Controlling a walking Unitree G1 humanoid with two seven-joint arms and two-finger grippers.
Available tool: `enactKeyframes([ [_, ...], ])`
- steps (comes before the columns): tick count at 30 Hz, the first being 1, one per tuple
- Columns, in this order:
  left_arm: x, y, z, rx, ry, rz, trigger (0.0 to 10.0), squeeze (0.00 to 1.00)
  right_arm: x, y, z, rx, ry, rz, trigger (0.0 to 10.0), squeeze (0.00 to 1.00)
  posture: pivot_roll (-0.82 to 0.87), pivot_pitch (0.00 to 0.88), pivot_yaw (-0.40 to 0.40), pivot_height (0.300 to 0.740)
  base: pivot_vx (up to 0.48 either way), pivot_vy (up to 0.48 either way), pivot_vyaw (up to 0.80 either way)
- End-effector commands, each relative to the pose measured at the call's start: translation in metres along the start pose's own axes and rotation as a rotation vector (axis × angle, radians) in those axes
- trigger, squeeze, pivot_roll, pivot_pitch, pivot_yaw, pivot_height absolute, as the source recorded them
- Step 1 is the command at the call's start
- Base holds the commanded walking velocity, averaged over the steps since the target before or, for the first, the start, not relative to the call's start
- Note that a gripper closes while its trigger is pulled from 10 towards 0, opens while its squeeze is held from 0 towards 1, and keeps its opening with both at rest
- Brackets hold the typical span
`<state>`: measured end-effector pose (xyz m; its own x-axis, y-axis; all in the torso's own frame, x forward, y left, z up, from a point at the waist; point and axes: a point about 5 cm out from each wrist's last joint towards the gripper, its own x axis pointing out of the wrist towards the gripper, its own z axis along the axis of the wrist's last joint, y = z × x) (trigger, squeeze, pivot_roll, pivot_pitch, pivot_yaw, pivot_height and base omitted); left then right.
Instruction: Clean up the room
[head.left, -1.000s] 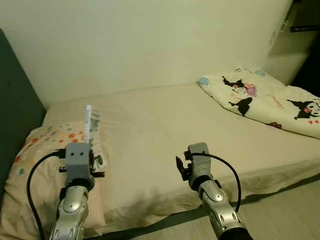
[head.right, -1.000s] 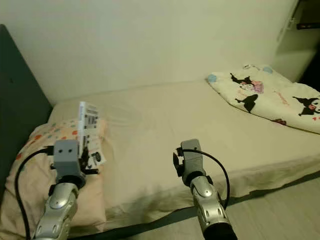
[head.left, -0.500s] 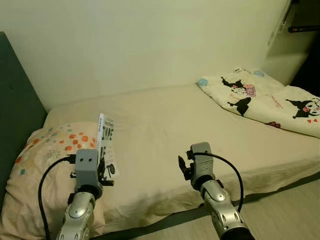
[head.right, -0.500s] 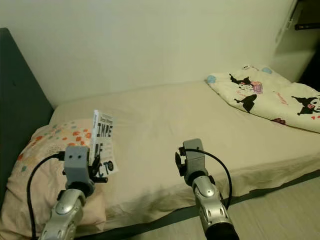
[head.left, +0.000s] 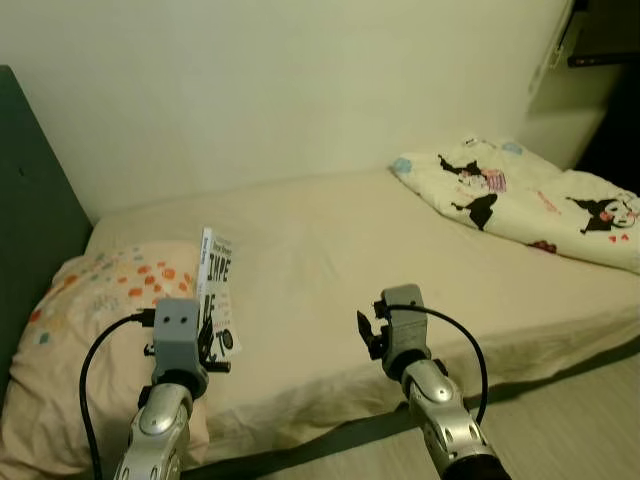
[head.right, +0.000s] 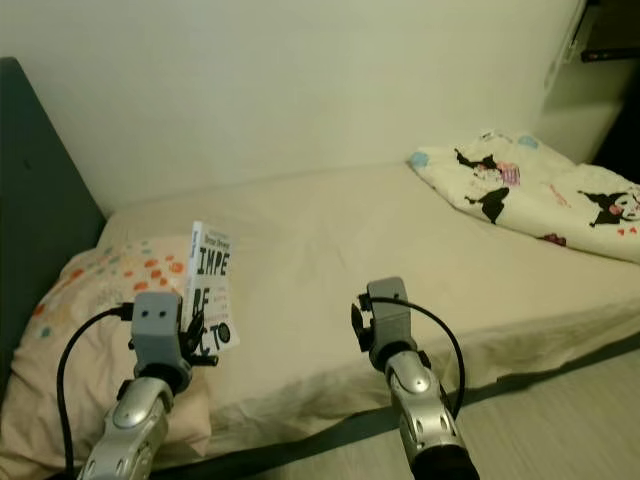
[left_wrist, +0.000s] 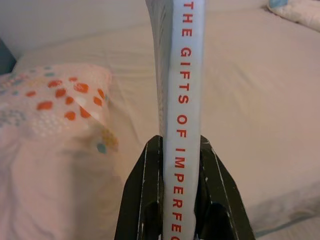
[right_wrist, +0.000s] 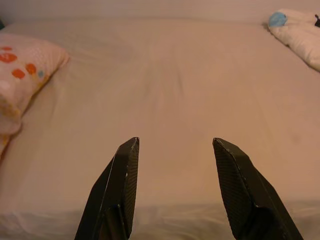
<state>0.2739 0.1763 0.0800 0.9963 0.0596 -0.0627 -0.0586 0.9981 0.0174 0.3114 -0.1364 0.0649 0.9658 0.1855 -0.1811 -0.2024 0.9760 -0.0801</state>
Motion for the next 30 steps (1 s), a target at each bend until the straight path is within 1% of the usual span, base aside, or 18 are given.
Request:
enactKeyframes([
  [1,0.001,0.000,0.002,-0.005,-0.004,-0.009,10.0,0.00,0.000,-0.001,-0.001,0.020,0.002,-0.006,10.0,0.00,-0.05,0.051,0.000,0.620,0.000,0.000,0.00],
  [4,0.002,-0.002,0.003,-0.005,-0.005,-0.019,10.0,0.00,-0.001,-0.001,-0.001,0.019,0.002,-0.006,10.0,0.00,-0.05,0.058,0.002,0.605,0.000,0.000,0.00],
  [9,0.004,-0.004,0.006,-0.004,-0.011,-0.031,10.0,0.00,-0.001,-0.001,0.000,0.019,-0.002,-0.008,10.0,0.00,-0.05,0.062,0.008,0.605,0.000,0.000,0.00],
  [14,0.007,-0.006,0.009,-0.016,-0.018,-0.041,10.0,0.00,-0.001,0.000,0.000,0.020,-0.004,-0.009,10.0,0.00,-0.05,0.064,0.010,0.605,0.000,0.000,0.00],
  [20,0.011,-0.012,0.013,-0.046,-0.015,-0.066,10.0,0.00,-0.001,0.001,0.001,0.028,-0.011,-0.005,10.0,0.00,-0.05,0.070,0.008,0.605,0.000,0.000,0.00],
  [24,0.011,-0.013,0.014,-0.049,-0.016,-0.067,10.0,0.00,-0.001,0.001,0.001,0.027,-0.012,-0.005,10.0,0.00,-0.05,0.070,0.008,0.605,0.000,0.000,0.00],
  [27,0.014,-0.014,0.016,-0.057,-0.017,-0.071,10.0,0.00,-0.001,0.001,0.001,0.032,-0.010,-0.002,10.0,0.00,-0.05,0.072,0.008,0.597,0.000,0.000,0.00],
  [29,0.018,-0.011,0.018,-0.059,-0.022,-0.050,10.0,0.00,0.000,-0.001,0.002,0.022,-0.008,-0.001,10.0,0.00,-0.05,0.072,0.006,0.582,0.000,0.000,0.00],
  [30,0.018,-0.011,0.018,-0.059,-0.022,-0.050,10.0,0.00,0.000,-0.001,0.002,0.022,-0.008,-0.001,10.0,0.00,-0.05,0.072,0.006,0.582,0.000,0.000,0.00],
])
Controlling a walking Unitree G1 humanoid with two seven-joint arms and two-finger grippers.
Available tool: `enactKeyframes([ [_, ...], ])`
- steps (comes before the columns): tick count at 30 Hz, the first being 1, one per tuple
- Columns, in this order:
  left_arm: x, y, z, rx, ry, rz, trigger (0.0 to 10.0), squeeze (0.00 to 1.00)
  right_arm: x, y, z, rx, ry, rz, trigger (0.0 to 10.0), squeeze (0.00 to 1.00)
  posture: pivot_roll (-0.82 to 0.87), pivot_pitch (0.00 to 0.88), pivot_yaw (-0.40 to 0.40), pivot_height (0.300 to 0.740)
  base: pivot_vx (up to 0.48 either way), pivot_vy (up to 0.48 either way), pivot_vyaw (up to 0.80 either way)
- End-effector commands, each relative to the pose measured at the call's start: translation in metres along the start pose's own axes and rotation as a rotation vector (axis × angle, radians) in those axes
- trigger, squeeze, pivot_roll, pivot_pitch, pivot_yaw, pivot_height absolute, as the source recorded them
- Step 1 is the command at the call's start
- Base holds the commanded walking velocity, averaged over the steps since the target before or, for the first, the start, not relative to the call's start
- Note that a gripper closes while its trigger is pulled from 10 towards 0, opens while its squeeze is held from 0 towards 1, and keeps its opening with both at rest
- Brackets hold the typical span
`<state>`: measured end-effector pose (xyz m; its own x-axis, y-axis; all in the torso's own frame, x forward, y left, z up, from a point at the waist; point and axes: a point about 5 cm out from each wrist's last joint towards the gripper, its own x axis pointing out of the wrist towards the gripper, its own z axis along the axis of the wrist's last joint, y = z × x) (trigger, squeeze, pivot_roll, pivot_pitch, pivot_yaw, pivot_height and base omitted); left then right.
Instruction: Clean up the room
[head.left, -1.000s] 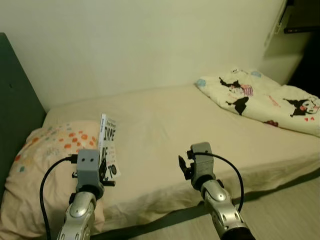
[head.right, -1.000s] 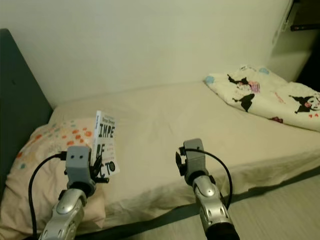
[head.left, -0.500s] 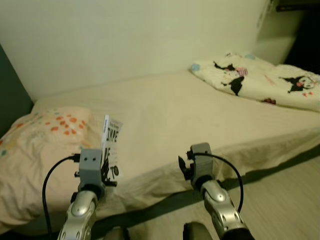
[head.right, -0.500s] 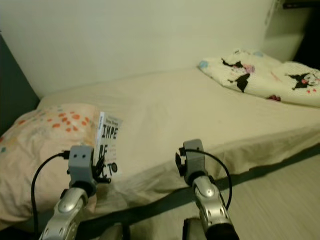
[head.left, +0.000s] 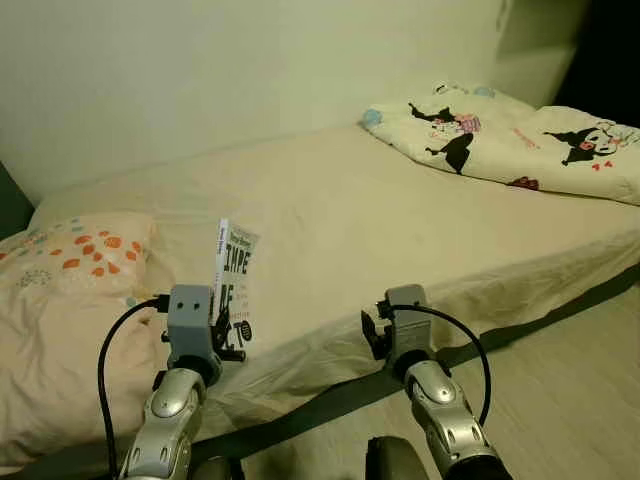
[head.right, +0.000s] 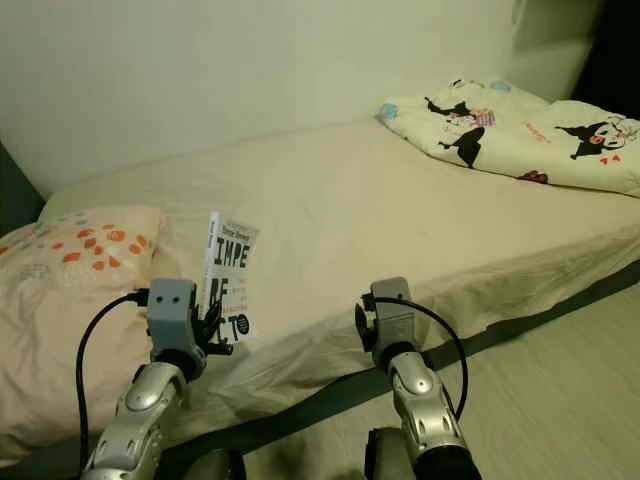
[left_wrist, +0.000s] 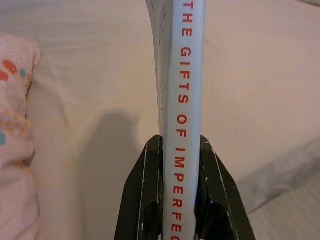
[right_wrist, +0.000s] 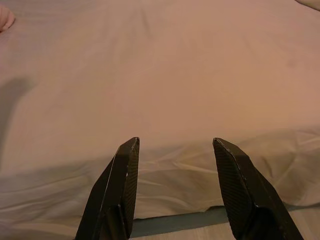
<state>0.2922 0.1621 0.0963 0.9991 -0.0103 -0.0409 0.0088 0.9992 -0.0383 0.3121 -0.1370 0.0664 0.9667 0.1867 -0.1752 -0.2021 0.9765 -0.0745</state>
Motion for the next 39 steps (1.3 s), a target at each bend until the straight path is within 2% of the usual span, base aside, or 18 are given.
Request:
enactKeyframes([
  [1,0.001,0.005,0.001,-0.007,-0.002,0.025,10.0,0.00,0.000,0.000,0.001,0.013,-0.001,-0.002,10.0,0.00,-0.05,0.072,0.006,0.577,0.000,0.000,0.00],
  [7,0.006,0.010,0.004,-0.013,-0.003,0.054,10.0,0.00,0.001,-0.001,0.003,0.019,-0.009,0.002,10.0,0.00,-0.05,0.070,0.004,0.577,0.000,0.000,0.00],
  [14,0.012,0.007,0.007,-0.011,0.000,0.034,10.0,0.00,0.002,-0.001,0.005,0.025,-0.027,-0.002,10.0,0.00,-0.05,0.064,0.001,0.557,0.000,0.000,0.00],
  [17,0.014,0.007,0.007,-0.025,0.008,0.025,10.0,0.00,0.002,0.001,0.005,0.031,-0.021,0.007,10.0,0.00,-0.05,0.066,0.002,0.553,0.000,0.000,0.00],
  [20,0.018,0.007,0.008,-0.084,0.032,0.022,10.0,0.00,0.003,0.002,0.005,0.024,-0.014,0.014,10.0,0.00,-0.05,0.066,0.001,0.543,0.000,0.000,0.00],
  [22,0.025,0.009,0.010,-0.186,0.070,0.041,10.0,0.00,0.003,0.002,0.006,0.015,-0.015,0.016,10.0,0.00,-0.05,0.071,-0.004,0.543,0.000,0.000,0.00],
  [23,0.025,0.009,0.010,-0.186,0.070,0.041,10.0,0.00,0.003,0.002,0.006,0.015,-0.015,0.016,10.0,0.00,-0.05,0.071,-0.004,0.543,0.000,0.000,0.00],
  [26,0.039,0.012,0.013,-0.416,0.118,0.140,10.0,0.00,0.007,0.003,0.009,0.007,-0.012,0.028,10.0,0.00,-0.05,0.080,-0.013,0.543,0.000,0.000,0.00],
  [28,0.042,0.013,0.012,-0.537,0.137,0.200,10.0,0.00,0.009,0.004,0.010,0.008,-0.008,0.032,10.0,0.00,-0.05,0.084,-0.015,0.543,0.000,0.000,0.00],
  [29,0.042,0.013,0.012,-0.537,0.137,0.200,10.0,0.00,0.009,0.004,0.010,0.008,-0.008,0.032,10.0,0.00,-0.05,0.084,-0.015,0.543,0.000,0.000,0.00],
  [30,0.044,0.014,0.009,-0.636,0.153,0.253,10.0,0.00,0.010,0.004,0.011,0.009,-0.003,0.037,10.0,0.00,-0.05,0.086,-0.017,0.543,0.000,0.000,0.00],
  [32,0.044,0.014,0.008,-0.665,0.160,0.267,10.0,0.00,0.010,0.004,0.011,0.009,-0.002,0.039,10.0,0.00,-0.05,0.086,-0.017,0.543,0.000,0.000,0.00],
  [34,0.043,0.019,0.003,-0.798,0.176,0.371,10.0,0.00,0.011,0.005,0.012,0.009,0.001,0.044,10.0,0.00,-0.06,0.090,-0.017,0.543,0.000,0.000,0.00],
  [35,0.043,0.019,0.003,-0.798,0.176,0.371,10.0,0.00,0.011,0.005,0.012,0.009,0.001,0.044,10.0,0.00,-0.06,0.090,-0.017,0.543,0.000,0.000,0.00],
  [36,0.037,0.026,-0.006,-0.946,0.201,0.518,10.0,0.00,0.012,0.005,0.013,0.010,0.001,0.047,10.0,0.00,-0.06,0.091,-0.017,0.543,0.000,0.000,0.00],
  [37,0.033,0.028,-0.012,-0.992,0.218,0.587,10.0,0.00,0.012,0.005,0.013,0.010,0.005,0.049,10.0,0.00,-0.06,0.091,-0.017,0.543,0.000,0.000,0.00],
  [38,0.033,0.028,-0.012,-0.992,0.218,0.587,10.0,0.00,0.012,0.005,0.013,0.010,0.005,0.049,10.0,0.00,-0.06,0.091,-0.017,0.543,0.000,0.000,0.00],
  [39,0.026,0.030,-0.020,-1.025,0.248,0.661,10.0,0.00,0.012,0.005,0.013,0.010,0.008,0.052,10.0,0.00,-0.06,0.091,-0.017,0.543,0.000,0.000,0.00],
])
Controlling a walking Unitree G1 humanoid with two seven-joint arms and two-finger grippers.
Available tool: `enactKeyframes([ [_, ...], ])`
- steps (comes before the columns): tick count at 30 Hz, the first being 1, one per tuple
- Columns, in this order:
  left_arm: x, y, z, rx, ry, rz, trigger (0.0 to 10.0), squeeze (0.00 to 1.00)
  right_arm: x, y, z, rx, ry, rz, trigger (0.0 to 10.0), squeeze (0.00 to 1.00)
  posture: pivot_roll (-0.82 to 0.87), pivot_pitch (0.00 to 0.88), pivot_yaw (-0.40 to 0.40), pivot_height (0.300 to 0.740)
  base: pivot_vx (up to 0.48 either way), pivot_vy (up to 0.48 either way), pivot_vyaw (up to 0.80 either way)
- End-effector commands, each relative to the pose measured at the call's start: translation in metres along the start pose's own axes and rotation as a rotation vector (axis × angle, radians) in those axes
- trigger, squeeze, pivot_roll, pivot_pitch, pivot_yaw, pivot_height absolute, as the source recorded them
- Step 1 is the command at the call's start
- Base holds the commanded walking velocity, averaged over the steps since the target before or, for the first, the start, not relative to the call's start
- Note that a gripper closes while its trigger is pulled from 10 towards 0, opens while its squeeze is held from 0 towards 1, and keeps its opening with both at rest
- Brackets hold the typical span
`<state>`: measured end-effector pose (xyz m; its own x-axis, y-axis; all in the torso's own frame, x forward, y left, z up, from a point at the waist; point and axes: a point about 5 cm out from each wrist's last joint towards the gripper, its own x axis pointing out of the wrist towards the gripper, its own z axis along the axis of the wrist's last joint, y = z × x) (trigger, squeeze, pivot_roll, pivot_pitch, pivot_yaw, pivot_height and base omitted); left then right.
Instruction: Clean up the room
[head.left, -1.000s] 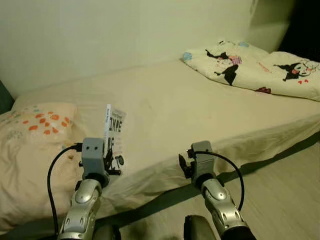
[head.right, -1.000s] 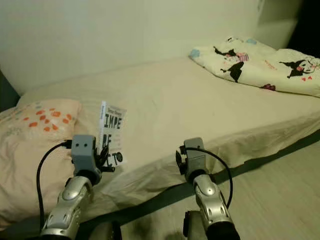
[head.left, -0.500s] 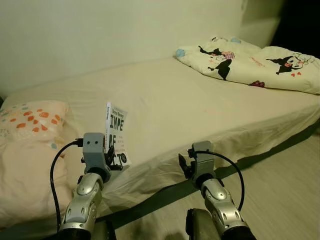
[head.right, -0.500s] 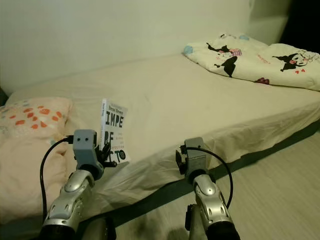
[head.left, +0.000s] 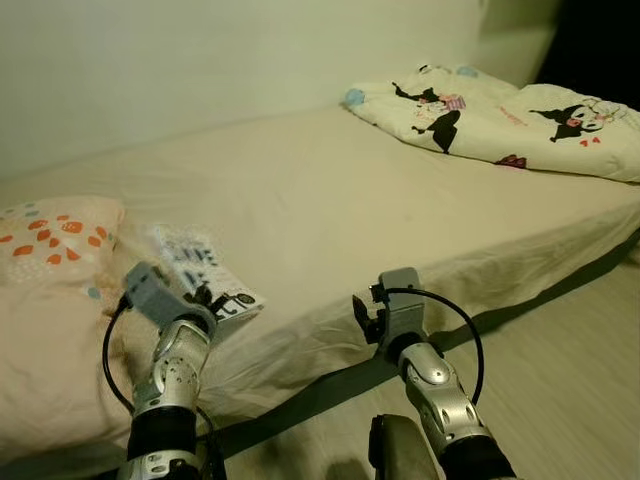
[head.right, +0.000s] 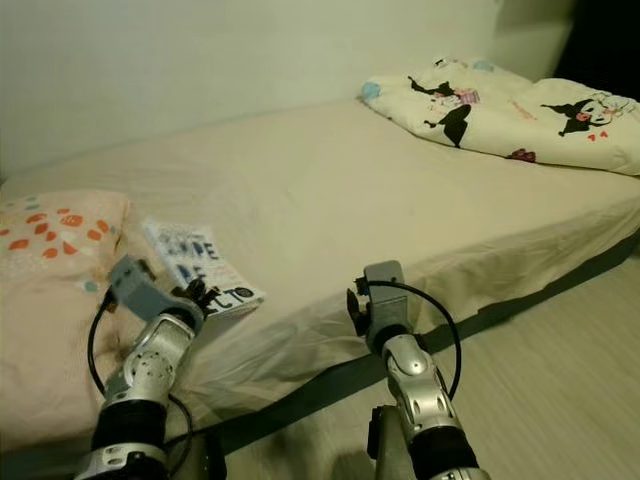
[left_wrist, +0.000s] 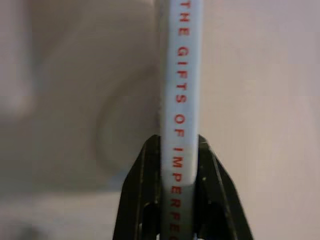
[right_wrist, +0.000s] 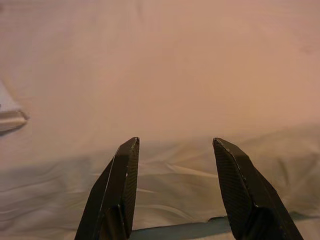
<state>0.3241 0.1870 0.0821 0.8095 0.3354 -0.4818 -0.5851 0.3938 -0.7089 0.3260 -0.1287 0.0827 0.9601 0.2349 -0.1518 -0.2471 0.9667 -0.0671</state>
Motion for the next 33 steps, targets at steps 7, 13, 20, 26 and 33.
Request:
enactKeyframes([
  [7,-0.016,0.038,-0.021,-0.132,0.041,0.279,10.0,0.00,0.000,0.001,-0.006,0.003,0.047,0.023,10.0,0.00,-0.05,0.100,-0.030,0.543,0.000,0.000,0.00],
  [13,-0.034,0.042,-0.053,-0.191,0.164,0.389,10.0,0.00,0.002,0.001,-0.002,-0.003,0.040,0.031,10.0,0.00,-0.05,0.108,-0.032,0.543,0.000,0.000,0.00],
  [20,-0.047,0.040,-0.074,-0.177,0.241,0.404,10.0,0.00,0.003,0.000,0.002,-0.007,0.031,0.034,10.0,0.00,-0.06,0.116,-0.026,0.543,0.000,0.000,0.00],
  [26,-0.060,0.025,-0.097,-0.206,0.390,0.324,10.0,0.00,0.003,-0.001,0.002,-0.015,0.030,0.041,10.0,0.00,-0.06,0.121,-0.027,0.543,0.000,0.000,0.00],
  [33,-0.064,0.004,-0.108,-0.150,0.523,0.190,10.0,0.00,0.005,-0.003,0.005,-0.019,0.027,0.040,10.0,0.00,-0.06,0.124,-0.026,0.543,0.000,0.000,0.00],
])
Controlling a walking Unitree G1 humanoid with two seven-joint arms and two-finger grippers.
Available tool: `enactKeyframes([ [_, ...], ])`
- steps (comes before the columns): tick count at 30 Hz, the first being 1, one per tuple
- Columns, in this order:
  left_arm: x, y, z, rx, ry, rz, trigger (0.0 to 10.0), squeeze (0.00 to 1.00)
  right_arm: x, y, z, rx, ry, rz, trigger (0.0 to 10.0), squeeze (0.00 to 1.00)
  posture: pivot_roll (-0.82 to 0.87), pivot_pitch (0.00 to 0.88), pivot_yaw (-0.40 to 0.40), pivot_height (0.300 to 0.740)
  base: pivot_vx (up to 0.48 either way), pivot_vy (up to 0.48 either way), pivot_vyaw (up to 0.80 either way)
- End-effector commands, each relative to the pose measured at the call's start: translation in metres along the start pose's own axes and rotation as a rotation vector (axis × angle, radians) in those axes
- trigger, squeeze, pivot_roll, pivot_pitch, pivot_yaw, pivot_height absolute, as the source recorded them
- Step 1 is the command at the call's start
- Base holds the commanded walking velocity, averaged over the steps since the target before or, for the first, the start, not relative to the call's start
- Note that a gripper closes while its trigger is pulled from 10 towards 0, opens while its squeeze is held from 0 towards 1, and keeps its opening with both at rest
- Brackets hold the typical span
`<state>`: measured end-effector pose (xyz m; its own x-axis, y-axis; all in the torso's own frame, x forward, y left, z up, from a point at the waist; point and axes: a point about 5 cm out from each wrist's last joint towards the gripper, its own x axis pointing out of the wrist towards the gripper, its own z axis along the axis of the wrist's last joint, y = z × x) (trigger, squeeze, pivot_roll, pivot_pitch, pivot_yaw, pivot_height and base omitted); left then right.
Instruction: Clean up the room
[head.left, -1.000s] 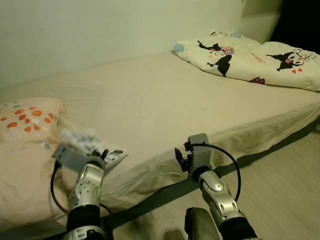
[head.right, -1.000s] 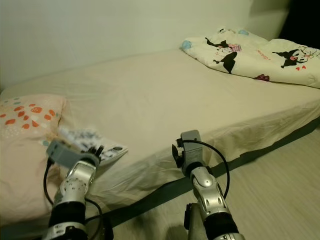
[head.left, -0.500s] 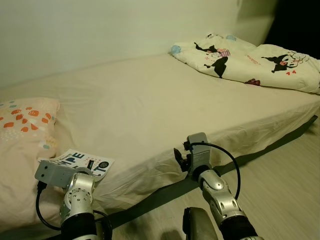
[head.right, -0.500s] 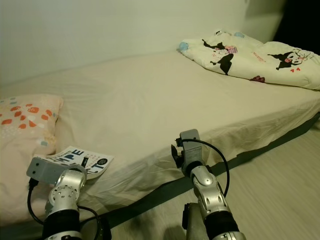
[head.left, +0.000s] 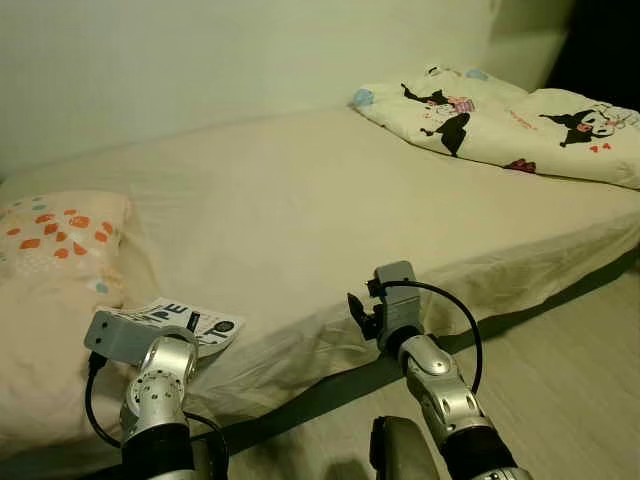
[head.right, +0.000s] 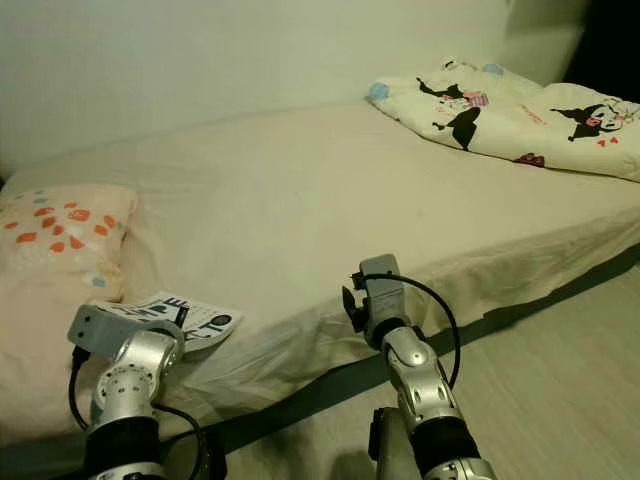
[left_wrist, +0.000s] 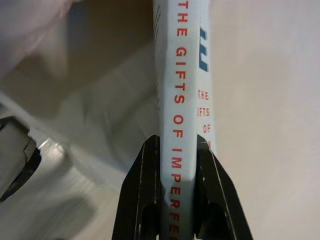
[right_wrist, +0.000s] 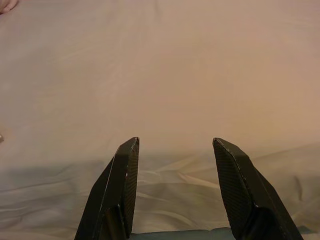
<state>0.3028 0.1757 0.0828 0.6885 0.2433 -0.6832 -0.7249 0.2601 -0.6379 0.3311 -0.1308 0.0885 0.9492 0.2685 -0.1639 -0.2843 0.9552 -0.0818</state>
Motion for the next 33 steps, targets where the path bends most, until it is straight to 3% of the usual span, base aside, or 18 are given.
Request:
enactKeyframes([
  [1,-0.024,0.011,-0.105,0.014,0.369,-0.005,10.0,0.00,0.001,0.000,-0.001,0.002,0.017,0.003,10.0,0.00,-0.06,0.123,-0.026,0.543,0.000,0.000,0.00],
  [4,-0.028,0.006,-0.111,0.135,0.448,-0.085,10.0,0.00,0.002,-0.001,-0.001,-0.001,0.016,0.002,10.0,0.00,-0.05,0.120,-0.028,0.543,0.000,0.000,0.00],
  [10,-0.034,0.001,-0.117,0.200,0.537,-0.171,10.0,0.00,0.003,-0.001,0.000,-0.006,0.014,0.002,10.0,0.00,-0.05,0.120,-0.027,0.543,0.000,0.000,0.00],
  [16,-0.035,-0.001,-0.117,0.168,0.551,-0.188,10.0,0.00,0.003,-0.001,0.001,-0.004,0.010,0.002,10.0,0.00,-0.05,0.120,-0.026,0.543,0.000,0.000,0.00],
  [19,-0.036,-0.012,-0.116,0.177,0.569,-0.301,10.0,0.00,0.003,-0.001,0.002,-0.001,0.007,0.007,10.0,0.00,-0.05,0.120,-0.026,0.543,0.000,0.000,0.00],
  [22,-0.037,-0.016,-0.115,0.184,0.566,-0.338,10.0,0.00,0.003,-0.001,0.002,0.006,0.007,0.014,10.0,0.00,-0.05,0.120,-0.025,0.543,0.000,0.000,0.00],
  [24,-0.037,-0.028,-0.110,0.196,0.557,-0.441,10.0,0.00,0.003,-0.001,0.002,0.034,0.003,0.021,10.0,0.00,-0.05,0.120,-0.023,0.543,0.000,0.000,0.00],
  [29,-0.043,-0.041,-0.103,0.107,0.637,-0.600,10.0,0.00,0.003,-0.006,0.004,0.109,-0.008,0.005,10.0,0.00,-0.05,0.118,-0.022,0.543,0.000,0.000,0.00],
  [33,-0.043,-0.042,-0.097,0.045,0.664,-0.646,10.0,0.00,0.003,-0.010,0.006,0.144,-0.019,0.002,10.0,0.00,-0.05,0.115,-0.020,0.543,0.000,0.000,0.00],
])
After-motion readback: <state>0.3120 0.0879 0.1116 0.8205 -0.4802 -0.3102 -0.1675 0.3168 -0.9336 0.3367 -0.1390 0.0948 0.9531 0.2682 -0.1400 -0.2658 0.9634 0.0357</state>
